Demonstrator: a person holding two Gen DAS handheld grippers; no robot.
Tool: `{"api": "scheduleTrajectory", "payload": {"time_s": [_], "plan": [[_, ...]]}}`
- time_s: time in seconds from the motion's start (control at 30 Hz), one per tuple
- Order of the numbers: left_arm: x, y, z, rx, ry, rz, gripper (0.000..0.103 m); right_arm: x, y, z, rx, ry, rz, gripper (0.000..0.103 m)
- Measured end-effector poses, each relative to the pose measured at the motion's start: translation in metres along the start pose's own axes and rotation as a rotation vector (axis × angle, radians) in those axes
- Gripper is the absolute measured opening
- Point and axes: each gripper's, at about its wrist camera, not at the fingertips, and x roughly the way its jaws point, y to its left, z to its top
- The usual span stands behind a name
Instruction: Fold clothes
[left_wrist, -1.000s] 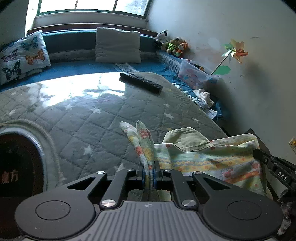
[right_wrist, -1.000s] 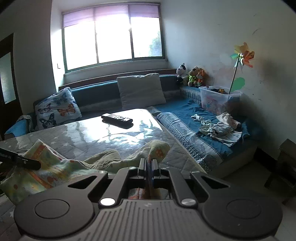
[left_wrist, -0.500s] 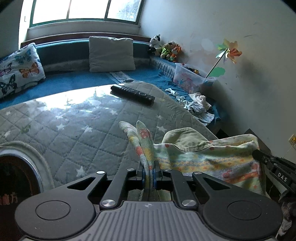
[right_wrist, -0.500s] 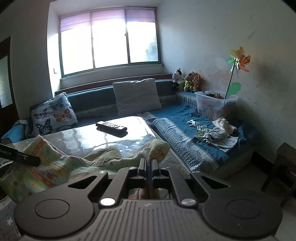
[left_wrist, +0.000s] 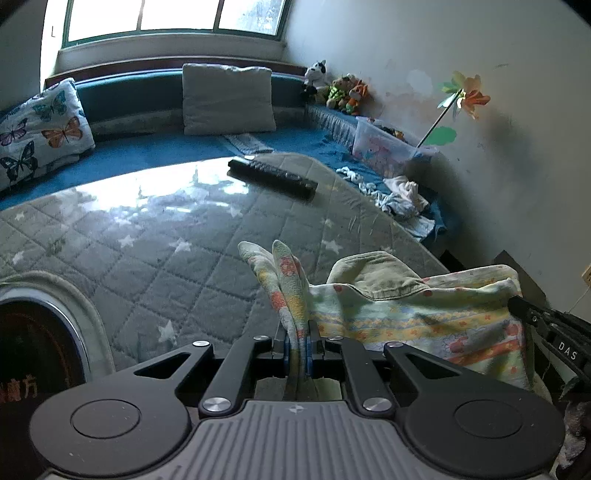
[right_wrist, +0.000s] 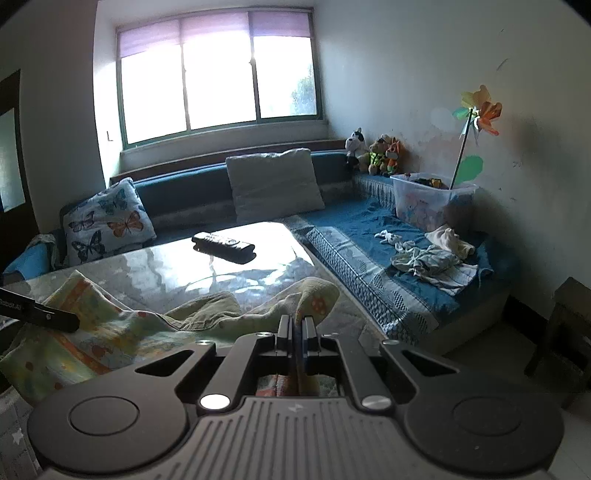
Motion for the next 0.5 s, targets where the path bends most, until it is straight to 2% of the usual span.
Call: {"api": "scheduleTrajectory", "payload": {"time_s": [0.5], "plan": [[0.01, 0.024, -0.021, -0.021, 0.058, 0.049, 0.009, 0.012, 0.002, -0.012, 0.018, 0.048, 0.008, 0.004]]}}
